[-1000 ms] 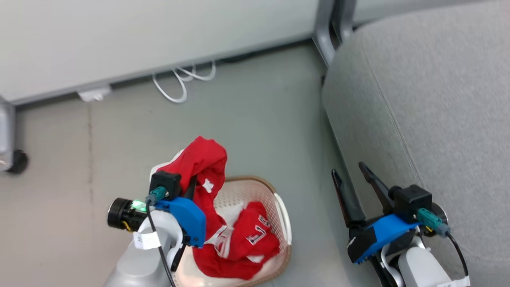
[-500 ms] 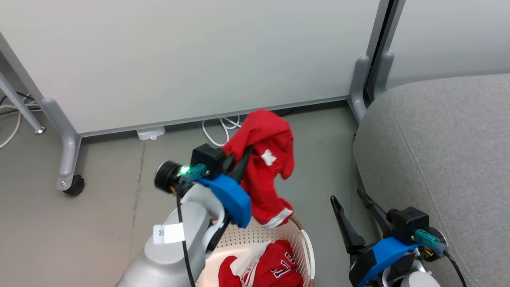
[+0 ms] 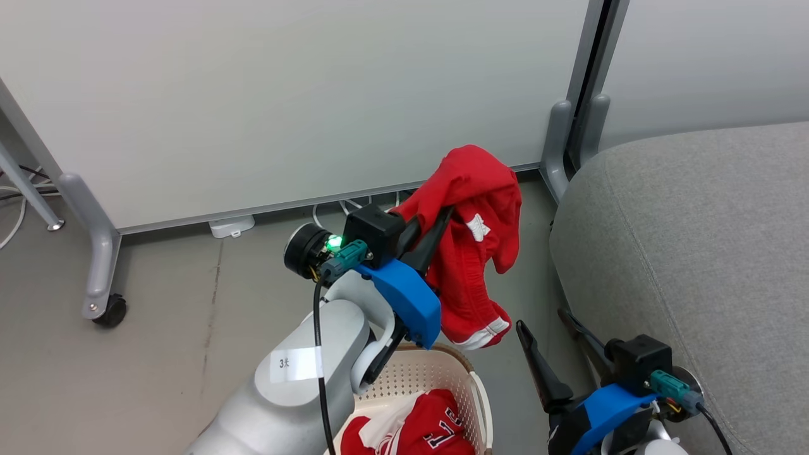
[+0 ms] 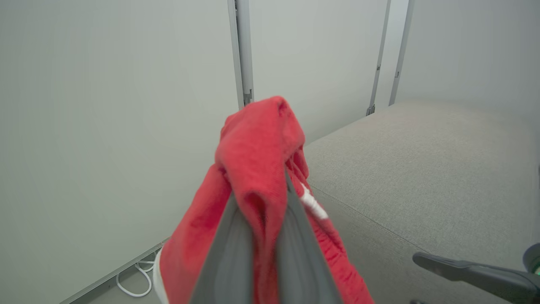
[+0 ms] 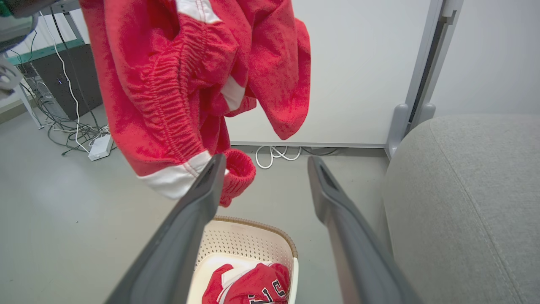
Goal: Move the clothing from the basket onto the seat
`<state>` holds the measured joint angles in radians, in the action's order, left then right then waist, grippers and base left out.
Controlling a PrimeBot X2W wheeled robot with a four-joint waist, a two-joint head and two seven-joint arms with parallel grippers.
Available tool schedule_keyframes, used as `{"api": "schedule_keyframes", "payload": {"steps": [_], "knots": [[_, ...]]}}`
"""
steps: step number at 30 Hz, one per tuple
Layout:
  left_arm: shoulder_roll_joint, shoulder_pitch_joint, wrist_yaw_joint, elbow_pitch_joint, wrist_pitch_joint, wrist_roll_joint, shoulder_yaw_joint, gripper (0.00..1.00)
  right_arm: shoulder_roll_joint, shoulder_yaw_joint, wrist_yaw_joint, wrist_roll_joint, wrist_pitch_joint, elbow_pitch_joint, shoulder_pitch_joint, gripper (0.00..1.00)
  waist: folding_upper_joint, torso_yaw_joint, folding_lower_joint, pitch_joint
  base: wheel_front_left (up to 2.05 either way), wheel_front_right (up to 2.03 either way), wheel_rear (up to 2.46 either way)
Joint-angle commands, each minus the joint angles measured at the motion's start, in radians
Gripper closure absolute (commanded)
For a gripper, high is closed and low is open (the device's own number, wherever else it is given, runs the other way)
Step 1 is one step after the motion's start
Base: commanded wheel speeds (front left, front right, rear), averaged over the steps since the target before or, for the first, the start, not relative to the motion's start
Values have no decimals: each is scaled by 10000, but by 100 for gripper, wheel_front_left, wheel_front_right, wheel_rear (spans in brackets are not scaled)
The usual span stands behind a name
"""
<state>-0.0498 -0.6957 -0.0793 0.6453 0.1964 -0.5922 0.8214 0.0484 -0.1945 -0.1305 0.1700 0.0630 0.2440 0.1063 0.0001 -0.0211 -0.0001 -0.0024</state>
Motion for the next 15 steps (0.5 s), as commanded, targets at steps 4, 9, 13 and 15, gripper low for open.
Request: {"api": "schedule_keyframes", "payload": {"steps": [4, 9, 13, 15], "knots": [[-6, -97, 135, 34, 82, -198, 222, 100, 36, -213, -5, 48, -68, -176, -105, 0, -1, -87, 1, -27, 0, 0, 0], [-7, -169, 195, 81, 103, -387, 482, 100, 36, -934, -5, 182, -246, -257, 165, 0, -1, -138, 1, -11, 0, 0, 0], [-9, -209, 203, 63, 139, -518, 706, 100, 37, -1358, -5, 163, -434, -82, 610, 0, -1, -147, 1, 46, 0, 0, 0], [-5, -253, 226, 6, 138, -602, 839, 100, 32, -1589, -5, 292, -560, 92, 901, 0, -1, -140, 1, 98, 0, 0, 0]]}}
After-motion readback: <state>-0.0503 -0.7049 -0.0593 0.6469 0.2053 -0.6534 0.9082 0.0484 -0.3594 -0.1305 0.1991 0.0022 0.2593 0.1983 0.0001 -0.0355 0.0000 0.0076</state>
